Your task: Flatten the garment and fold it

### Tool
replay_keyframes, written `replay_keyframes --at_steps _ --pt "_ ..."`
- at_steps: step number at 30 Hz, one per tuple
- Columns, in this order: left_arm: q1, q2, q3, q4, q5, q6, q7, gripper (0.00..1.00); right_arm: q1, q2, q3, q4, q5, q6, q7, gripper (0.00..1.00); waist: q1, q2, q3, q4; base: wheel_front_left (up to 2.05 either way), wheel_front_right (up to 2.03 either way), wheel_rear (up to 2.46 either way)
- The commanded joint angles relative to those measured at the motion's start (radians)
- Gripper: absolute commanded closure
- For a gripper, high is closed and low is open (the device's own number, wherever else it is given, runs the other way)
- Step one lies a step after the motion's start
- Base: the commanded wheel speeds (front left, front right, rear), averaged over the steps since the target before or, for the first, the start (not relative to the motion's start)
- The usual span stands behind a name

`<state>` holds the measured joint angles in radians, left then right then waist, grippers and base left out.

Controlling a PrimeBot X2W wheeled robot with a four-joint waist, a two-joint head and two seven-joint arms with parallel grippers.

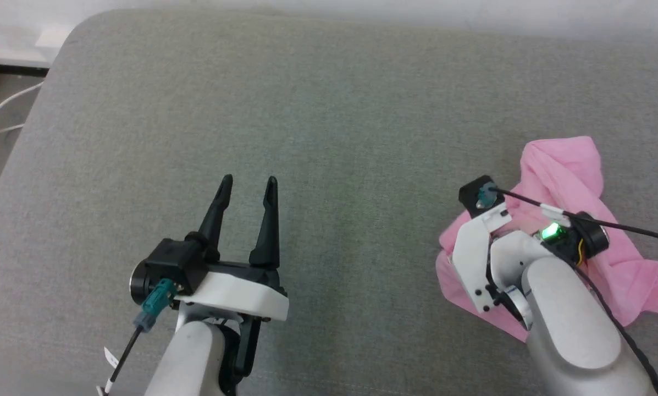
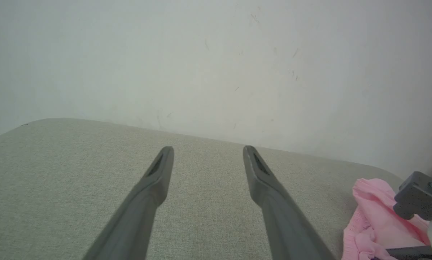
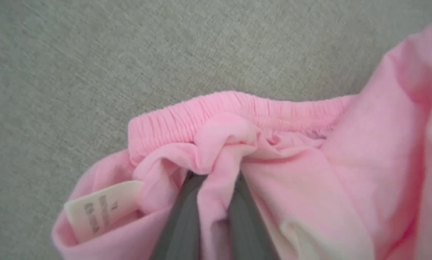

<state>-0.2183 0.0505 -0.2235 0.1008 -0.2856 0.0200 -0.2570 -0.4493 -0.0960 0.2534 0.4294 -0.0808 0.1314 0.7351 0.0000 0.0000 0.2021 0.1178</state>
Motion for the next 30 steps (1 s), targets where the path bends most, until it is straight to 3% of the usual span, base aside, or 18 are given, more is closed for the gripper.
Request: replay_keyframes --at_steps 1,7,10,15,16,17,20,23,27,30 --pt "-0.019 0.000 0.000 0.001 -0.007 0.008 -0.005 0.00 -0.011 0.002 0.006 0.001 0.023 -0.001 -0.061 1.00 0.0000 0.0000 0.022 0.037 0.00 0.00 0.00" --pt "-0.025 0.000 0.001 0.005 -0.012 0.010 -0.005 0.00 -0.067 0.033 0.078 -0.037 0.079 -0.001 -0.233 1.00 0.0000 0.0000 0.013 0.061 0.00 0.00 0.00" --pt "-0.025 0.000 0.001 0.005 -0.014 0.013 -0.005 0.00 -0.103 0.042 0.190 -0.050 0.130 -0.001 -0.311 1.00 0.0000 0.0000 0.005 0.071 0.00 0.00 0.00" --pt "-0.019 0.000 -0.001 0.006 -0.017 0.016 -0.005 0.00 -0.119 0.045 0.405 -0.027 0.262 -0.001 -0.286 1.00 0.0000 0.0000 -0.008 0.086 0.00 0.00 0.00" --pt "-0.018 0.000 -0.001 0.006 -0.018 0.017 -0.005 0.00 -0.120 0.043 0.443 -0.022 0.287 -0.001 -0.270 0.65 0.0000 0.0000 -0.010 0.087 0.00 0.00 0.00" --pt "-0.016 0.000 0.000 0.006 -0.018 0.017 -0.005 0.00 -0.119 0.033 0.465 -0.016 0.313 -0.001 -0.254 0.03 0.0000 0.0000 -0.012 0.088 0.00 0.00 0.00" --pt "-0.011 0.000 0.004 0.005 -0.017 0.019 -0.005 0.00 -0.119 -0.016 0.508 -0.040 0.372 -0.001 -0.255 0.00 0.0000 0.0000 -0.017 0.086 0.00 0.00 0.00" --pt "-0.002 0.000 0.016 0.002 -0.012 0.020 -0.005 0.00 -0.113 -0.071 0.494 -0.106 0.407 -0.001 -0.331 0.00 0.0000 0.0000 -0.022 0.075 0.00 0.00 0.00" --pt "0.005 0.000 0.032 -0.002 -0.001 0.019 -0.005 0.00 -0.066 -0.127 0.403 -0.221 0.420 -0.001 -0.470 0.00 0.0000 0.0000 -0.033 0.059 0.00 0.00 0.00" --pt "0.013 0.000 0.044 -0.009 0.005 0.020 -0.005 0.00 0.010 -0.163 0.310 -0.271 0.380 -0.001 -0.495 0.00 0.0000 0.0000 -0.042 0.048 0.00 0.00 0.00"
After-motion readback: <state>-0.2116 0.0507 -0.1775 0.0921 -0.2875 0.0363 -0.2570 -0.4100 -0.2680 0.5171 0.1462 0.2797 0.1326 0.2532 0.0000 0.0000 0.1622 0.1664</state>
